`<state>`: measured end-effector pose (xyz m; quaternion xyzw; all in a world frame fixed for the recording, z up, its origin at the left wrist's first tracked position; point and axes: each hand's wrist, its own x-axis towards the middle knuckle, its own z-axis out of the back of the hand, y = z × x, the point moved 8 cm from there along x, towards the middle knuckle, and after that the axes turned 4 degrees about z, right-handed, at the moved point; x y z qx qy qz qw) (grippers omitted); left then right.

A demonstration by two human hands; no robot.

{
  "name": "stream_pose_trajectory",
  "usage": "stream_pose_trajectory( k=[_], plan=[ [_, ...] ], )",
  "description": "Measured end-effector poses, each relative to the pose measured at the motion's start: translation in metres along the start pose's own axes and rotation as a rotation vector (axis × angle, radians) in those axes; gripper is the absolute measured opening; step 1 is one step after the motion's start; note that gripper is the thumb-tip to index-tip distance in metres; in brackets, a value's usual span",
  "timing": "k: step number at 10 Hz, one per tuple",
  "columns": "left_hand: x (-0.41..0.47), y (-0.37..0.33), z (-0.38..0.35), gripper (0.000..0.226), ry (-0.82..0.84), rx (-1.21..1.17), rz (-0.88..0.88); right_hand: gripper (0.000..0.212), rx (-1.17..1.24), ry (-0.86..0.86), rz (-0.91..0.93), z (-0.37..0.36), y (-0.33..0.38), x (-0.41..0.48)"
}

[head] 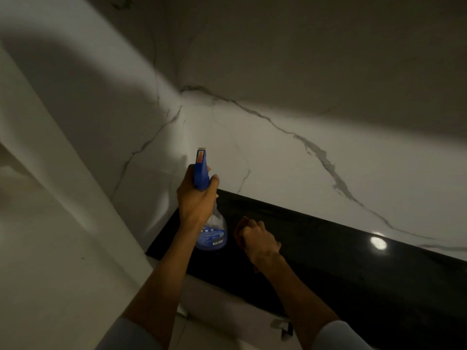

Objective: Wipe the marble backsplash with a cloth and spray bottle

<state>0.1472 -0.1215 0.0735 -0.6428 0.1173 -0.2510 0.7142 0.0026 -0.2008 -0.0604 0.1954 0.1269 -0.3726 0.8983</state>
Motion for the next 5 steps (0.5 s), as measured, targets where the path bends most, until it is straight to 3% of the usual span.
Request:
stream_pose_trajectory(
  k=[2,4,5],
  plan=[
    [0.0,-0.009,-0.009,0.037,0.022,0.097,-0.07,0.062,0.113,0.005,-0.025,-0.003,-0.006,-0.007],
    [-0.003,0.007,-0.002,0.082,0.063,0.092,0.005,0.052,0.14,-0.138,0.076,0.021,-0.008,-0.024],
    [-0.015,0.002,0.007,0.082,0.03,0.132,-0.018,0.056,0.115,-0.226,0.094,0.038,-0.012,-0.035]
  ],
)
